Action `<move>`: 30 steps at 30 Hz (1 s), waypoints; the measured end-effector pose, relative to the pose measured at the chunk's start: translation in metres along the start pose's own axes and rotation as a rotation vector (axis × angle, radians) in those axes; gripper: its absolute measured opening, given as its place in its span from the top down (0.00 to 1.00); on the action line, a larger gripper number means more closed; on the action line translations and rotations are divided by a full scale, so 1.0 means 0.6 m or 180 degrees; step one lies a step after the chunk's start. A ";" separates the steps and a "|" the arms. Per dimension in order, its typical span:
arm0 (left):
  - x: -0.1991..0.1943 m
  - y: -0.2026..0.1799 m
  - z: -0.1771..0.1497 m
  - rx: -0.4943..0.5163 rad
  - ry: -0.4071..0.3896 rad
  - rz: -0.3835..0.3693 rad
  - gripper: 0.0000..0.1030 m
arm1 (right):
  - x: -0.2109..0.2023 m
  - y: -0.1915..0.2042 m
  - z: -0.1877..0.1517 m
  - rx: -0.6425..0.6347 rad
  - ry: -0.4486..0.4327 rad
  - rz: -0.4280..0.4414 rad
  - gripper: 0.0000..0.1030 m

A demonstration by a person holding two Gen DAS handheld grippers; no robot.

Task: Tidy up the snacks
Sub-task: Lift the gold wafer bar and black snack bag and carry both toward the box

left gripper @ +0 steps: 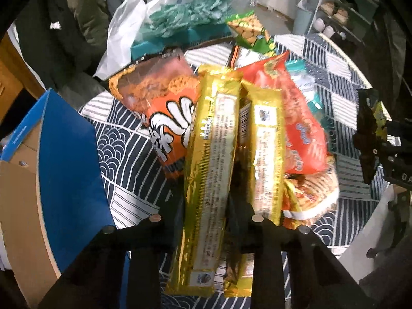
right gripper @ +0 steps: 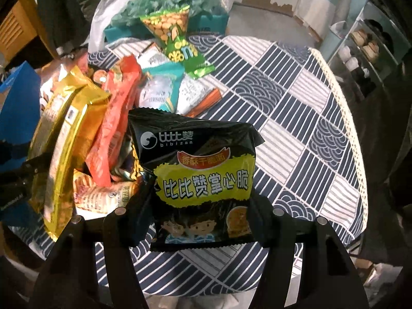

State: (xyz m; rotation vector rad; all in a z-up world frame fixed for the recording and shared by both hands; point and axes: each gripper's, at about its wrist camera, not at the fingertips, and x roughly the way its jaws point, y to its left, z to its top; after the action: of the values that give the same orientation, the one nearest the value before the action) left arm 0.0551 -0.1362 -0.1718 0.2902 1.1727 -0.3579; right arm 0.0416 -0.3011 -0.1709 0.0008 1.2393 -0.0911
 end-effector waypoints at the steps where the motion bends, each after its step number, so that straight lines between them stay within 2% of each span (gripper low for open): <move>1: -0.008 -0.001 -0.001 0.0007 -0.0047 -0.0009 0.71 | -0.005 0.002 0.001 0.0003 -0.0027 0.0006 0.39; 10: -0.059 -0.002 -0.005 -0.0039 -0.0306 -0.0114 0.72 | -0.036 0.012 0.009 0.0027 -0.0168 0.0086 0.39; 17: -0.085 0.012 -0.009 -0.0183 -0.0393 -0.0199 0.72 | -0.056 0.016 0.008 0.0021 -0.0258 0.0133 0.39; 23: -0.073 0.020 -0.010 -0.0289 -0.0312 -0.0281 0.72 | -0.060 0.019 0.009 0.0025 -0.0272 0.0164 0.39; 30: -0.005 0.010 -0.022 -0.0301 -0.0020 -0.0247 0.72 | -0.053 0.026 0.006 -0.0019 -0.0235 0.0177 0.39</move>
State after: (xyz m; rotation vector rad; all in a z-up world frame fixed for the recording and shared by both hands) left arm 0.0453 -0.1252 -0.1737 0.1614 1.1932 -0.3698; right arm 0.0356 -0.2833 -0.1405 0.0266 1.1649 -0.0389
